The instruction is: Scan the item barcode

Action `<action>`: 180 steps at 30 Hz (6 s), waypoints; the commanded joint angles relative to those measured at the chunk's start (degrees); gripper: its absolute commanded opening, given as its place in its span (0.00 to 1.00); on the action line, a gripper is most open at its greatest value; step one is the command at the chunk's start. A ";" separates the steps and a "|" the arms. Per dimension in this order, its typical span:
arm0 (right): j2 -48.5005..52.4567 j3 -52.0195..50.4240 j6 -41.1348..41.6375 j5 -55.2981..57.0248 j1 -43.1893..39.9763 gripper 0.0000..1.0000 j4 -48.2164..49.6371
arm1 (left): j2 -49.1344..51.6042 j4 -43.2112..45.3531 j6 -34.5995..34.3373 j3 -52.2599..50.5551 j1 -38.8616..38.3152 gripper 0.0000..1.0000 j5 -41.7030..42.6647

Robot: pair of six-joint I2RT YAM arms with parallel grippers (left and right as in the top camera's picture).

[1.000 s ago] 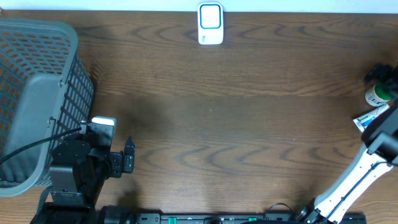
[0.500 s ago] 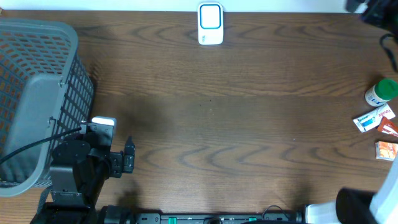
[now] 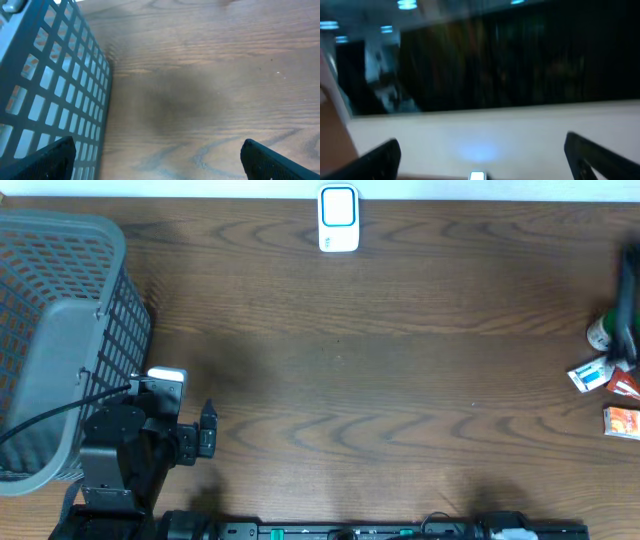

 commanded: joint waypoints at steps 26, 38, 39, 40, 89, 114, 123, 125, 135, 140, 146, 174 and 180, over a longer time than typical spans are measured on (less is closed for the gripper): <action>-48.59 -74.86 -5.27 1.31 -4.17 0.99 18.60 | -1.16 -0.26 0.55 0.48 -0.83 0.99 0.35; -52.76 -74.05 -5.22 1.29 -3.63 0.99 17.92 | -22.03 -0.24 0.52 -15.58 -0.26 1.00 0.35; -52.76 -74.03 -5.22 1.29 -3.63 0.99 17.92 | -23.23 -0.24 0.55 -17.42 -0.09 0.99 0.37; -52.76 -73.99 -5.22 1.27 -3.61 0.99 17.92 | -24.50 -0.26 0.55 -19.52 0.11 0.99 0.35; -46.36 -84.48 -10.12 14.40 -0.35 0.99 38.07 | -29.64 -0.28 0.55 -27.87 0.15 0.99 0.35; -56.08 -116.76 -6.73 15.02 -1.29 0.99 47.63 | -29.64 -0.28 0.55 -27.87 0.15 0.99 0.37; -56.06 -116.76 -7.58 14.25 -1.27 0.99 46.25 | -29.64 -0.28 0.55 -27.87 0.15 0.99 0.35; -56.06 -116.76 -7.58 14.25 -1.27 0.99 46.27 | -29.64 -0.28 0.55 -27.87 0.15 0.99 0.35; -56.06 -116.76 -7.58 14.25 -1.27 0.99 46.25 | -29.64 -0.28 0.55 -27.87 0.15 0.99 0.35; -56.06 -116.76 -7.58 14.25 -1.27 0.99 46.25 | -29.64 -0.28 0.55 -27.87 0.15 0.99 0.35; -56.06 -116.76 -7.58 14.25 -1.29 0.99 46.25 | -29.77 7.26 0.09 -28.63 0.15 0.99 2.49; -56.06 -116.76 -7.58 14.25 -1.27 0.99 46.25 | -33.16 48.17 -0.52 -52.33 2.71 0.99 0.11; -56.06 -116.76 -7.58 14.25 -1.27 0.99 46.25 | -33.16 48.28 -2.27 -52.30 2.71 0.99 0.13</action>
